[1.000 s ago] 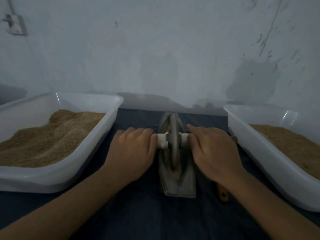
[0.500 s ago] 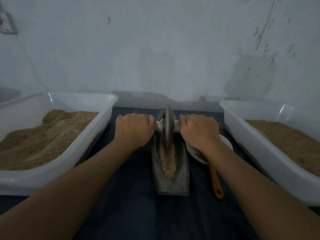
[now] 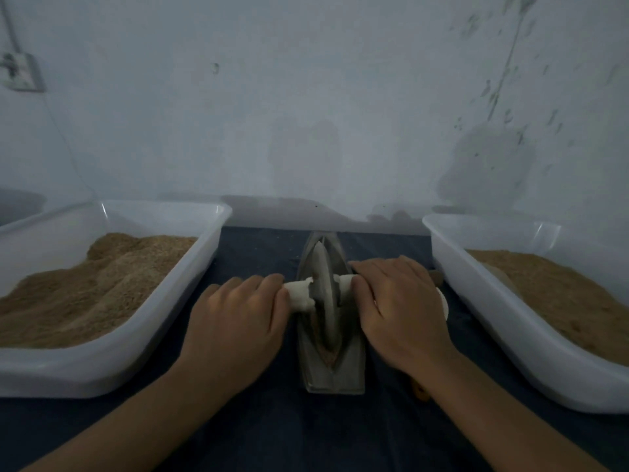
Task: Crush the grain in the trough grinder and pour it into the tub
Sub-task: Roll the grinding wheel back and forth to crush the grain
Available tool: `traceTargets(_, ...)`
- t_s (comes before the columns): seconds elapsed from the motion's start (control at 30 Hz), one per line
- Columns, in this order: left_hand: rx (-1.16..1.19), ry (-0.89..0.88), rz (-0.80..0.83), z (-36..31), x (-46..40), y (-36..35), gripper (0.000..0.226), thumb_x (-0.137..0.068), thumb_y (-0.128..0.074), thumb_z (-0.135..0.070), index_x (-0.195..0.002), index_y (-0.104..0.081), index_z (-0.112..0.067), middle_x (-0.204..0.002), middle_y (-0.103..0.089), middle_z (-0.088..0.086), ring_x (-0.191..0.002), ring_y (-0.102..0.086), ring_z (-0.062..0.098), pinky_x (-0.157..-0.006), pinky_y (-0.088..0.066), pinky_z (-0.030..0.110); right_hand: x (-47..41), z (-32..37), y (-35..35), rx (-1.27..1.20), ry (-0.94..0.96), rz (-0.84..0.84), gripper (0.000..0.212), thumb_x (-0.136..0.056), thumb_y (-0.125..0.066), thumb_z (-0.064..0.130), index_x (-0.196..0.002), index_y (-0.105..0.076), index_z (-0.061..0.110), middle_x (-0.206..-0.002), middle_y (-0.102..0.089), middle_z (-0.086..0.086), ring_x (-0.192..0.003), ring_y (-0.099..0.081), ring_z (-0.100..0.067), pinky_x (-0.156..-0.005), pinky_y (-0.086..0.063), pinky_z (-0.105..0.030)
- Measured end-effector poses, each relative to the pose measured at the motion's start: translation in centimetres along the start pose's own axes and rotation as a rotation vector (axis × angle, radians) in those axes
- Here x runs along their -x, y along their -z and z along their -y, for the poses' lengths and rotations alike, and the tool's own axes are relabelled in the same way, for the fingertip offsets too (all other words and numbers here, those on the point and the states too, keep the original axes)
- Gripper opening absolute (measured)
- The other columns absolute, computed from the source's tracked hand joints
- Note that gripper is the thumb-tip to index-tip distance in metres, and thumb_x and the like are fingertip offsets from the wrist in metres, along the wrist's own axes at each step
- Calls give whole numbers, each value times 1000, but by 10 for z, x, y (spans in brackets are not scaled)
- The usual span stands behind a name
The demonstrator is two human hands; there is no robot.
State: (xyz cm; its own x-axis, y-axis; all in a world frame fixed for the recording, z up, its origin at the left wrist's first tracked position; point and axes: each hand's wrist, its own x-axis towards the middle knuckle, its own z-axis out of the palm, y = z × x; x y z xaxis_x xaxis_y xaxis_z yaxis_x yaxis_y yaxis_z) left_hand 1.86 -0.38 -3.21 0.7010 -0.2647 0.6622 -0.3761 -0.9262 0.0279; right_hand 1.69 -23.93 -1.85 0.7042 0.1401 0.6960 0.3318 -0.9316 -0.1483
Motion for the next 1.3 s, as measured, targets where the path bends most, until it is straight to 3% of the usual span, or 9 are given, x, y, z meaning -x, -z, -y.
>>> traceTargets(0.13, -109, -80, -39, 4, -21, -13, 41, -101, -23, -40, -86, -57, -25, -70, -59, -7, -54, -49, 17, -53, -35, 30, -24, -12, -20, 29, -45, 80, 47, -105, -27, 39, -102, -71, 25, -94, -68, 8, -87, -57, -15, -94, -40, -37)
traceTargets(0.3, -391, -101, 107, 7, -72, -40, 20, -101, -30, -25, -82, -36, -22, -73, -38, -2, -63, -41, 20, -61, -31, 34, -52, -29, -45, 122, -136, 131, 45, -109, -25, 38, -77, -55, 25, -75, -47, 9, -74, -50, -20, -76, -33, -37)
traceTargets(0.5, -401, -79, 125, 10, -106, -54, 21, -101, -37, -18, -81, -35, -22, -86, -60, 2, -69, -43, 21, -66, -35, 33, -75, -34, -56, 182, -218, 208, 55, -108, -18, 43, -91, -65, 20, -101, -68, -6, -95, -59, -32, -86, -38, -46)
traceTargets(0.67, -329, -68, 140, 14, -76, -49, 18, -104, -39, -28, -88, -34, -24, -87, -60, 0, -74, -59, 25, -61, -31, 33, -59, -16, -46, 292, -123, 78, 51, -105, -22, 42, -78, -60, 20, -86, -66, -2, -82, -59, -29, -77, -35, -42)
traceTargets(0.83, -218, -49, 54, 8, -40, -28, 23, -104, -35, -33, -85, -45, -26, -78, -57, -4, -65, -51, 22, -59, -31, 33, -36, -8, -27, 165, -87, 117, 44, -106, -25, 41, -93, -64, 25, -91, -63, 7, -87, -57, -19, -88, -42, -40)
traceTargets(0.93, -174, 3, 36, 2, -24, -15, 38, -105, -17, -40, -91, -51, -31, -83, -57, -9, -70, -48, 17, -64, -35, 36, -12, -1, -11, 101, -63, 72, 42, -106, -30, 41, -119, -67, 25, -103, -67, 8, -96, -58, -16, -97, -41, -38)
traceTargets(1.03, -79, 14, 36, 1, -7, -7, 43, -107, -18, -43, -105, -59, -30, -90, -63, -9, -78, -56, 18, -72, -45, 39, 10, 3, 1, 116, -2, 0, 45, -104, -36, 39, -132, -65, 21, -111, -69, 7, -103, -60, -15, -100, -40, -36)
traceTargets(1.13, -49, -2, 5, 4, -2, -8, 41, -108, -22, -42, -110, -61, -27, -92, -64, -7, -79, -58, 19, -72, -47, 41, 11, 0, 4, 127, 51, -18, 45, -103, -38, 37, -135, -64, 19, -112, -70, 7, -101, -60, -14, -94, -40, -34)
traceTargets(1.3, -91, -27, -33, 12, -25, -28, 42, -105, -19, -39, -89, -55, -28, -76, -56, -8, -62, -45, 17, -59, -34, 36, -13, -6, -16, 159, -1, 35, 47, -104, -32, 39, -122, -70, 20, -104, -72, 3, -90, -62, -20, -82, -41, -38)
